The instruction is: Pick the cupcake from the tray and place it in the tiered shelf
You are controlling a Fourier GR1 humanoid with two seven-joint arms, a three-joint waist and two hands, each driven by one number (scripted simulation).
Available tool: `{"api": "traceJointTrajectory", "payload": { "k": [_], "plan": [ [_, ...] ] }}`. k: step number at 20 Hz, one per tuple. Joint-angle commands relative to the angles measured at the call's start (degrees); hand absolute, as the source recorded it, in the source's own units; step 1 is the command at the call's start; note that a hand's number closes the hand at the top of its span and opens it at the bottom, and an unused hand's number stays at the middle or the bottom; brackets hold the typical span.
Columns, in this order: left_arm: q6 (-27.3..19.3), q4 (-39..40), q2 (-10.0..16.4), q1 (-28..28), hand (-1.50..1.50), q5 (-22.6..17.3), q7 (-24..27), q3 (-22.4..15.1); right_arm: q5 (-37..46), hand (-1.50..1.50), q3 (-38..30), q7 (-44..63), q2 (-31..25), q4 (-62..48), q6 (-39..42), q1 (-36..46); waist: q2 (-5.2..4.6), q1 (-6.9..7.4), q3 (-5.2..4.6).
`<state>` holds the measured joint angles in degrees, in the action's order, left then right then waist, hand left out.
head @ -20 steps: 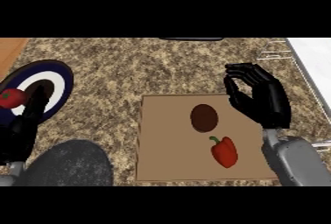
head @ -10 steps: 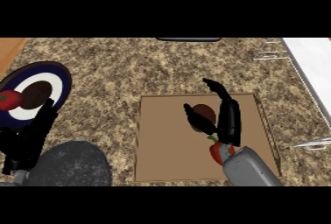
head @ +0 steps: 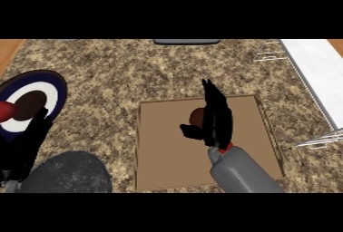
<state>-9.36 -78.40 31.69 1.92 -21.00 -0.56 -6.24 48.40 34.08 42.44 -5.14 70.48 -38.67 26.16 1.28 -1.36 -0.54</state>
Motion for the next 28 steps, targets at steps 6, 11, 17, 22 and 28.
{"api": "traceJointTrajectory", "payload": {
  "k": [6,11,17,22,28],
  "plan": [
    [-0.27,0.04,-0.98,-0.51,0.00,0.80,0.03,-0.60,4.01,-1.50,5.84,23.90,4.16,-0.60,35.91,7.65,-0.37,0.49,0.16],
    [0.34,-1.07,-0.12,-0.64,0.00,0.19,-0.47,0.79,-0.01,-1.50,2.00,29.86,3.11,2.33,52.44,13.48,-0.63,0.81,0.41],
    [1.10,0.70,-1.91,-0.03,0.00,0.96,1.58,0.74,-0.60,-1.50,-0.04,31.09,2.80,3.11,59.82,13.70,-1.00,1.06,0.45],
    [0.53,-1.90,-1.55,-2.85,0.00,0.92,-3.57,1.05,1.15,-1.50,-0.22,30.56,2.77,4.53,59.39,9.99,-1.01,0.91,0.53],
    [1.79,0.68,-4.41,0.79,0.00,2.66,2.47,0.55,0.86,-1.50,-5.69,28.57,0.70,4.80,64.98,12.22,-1.11,1.18,0.48]
  ]
}}
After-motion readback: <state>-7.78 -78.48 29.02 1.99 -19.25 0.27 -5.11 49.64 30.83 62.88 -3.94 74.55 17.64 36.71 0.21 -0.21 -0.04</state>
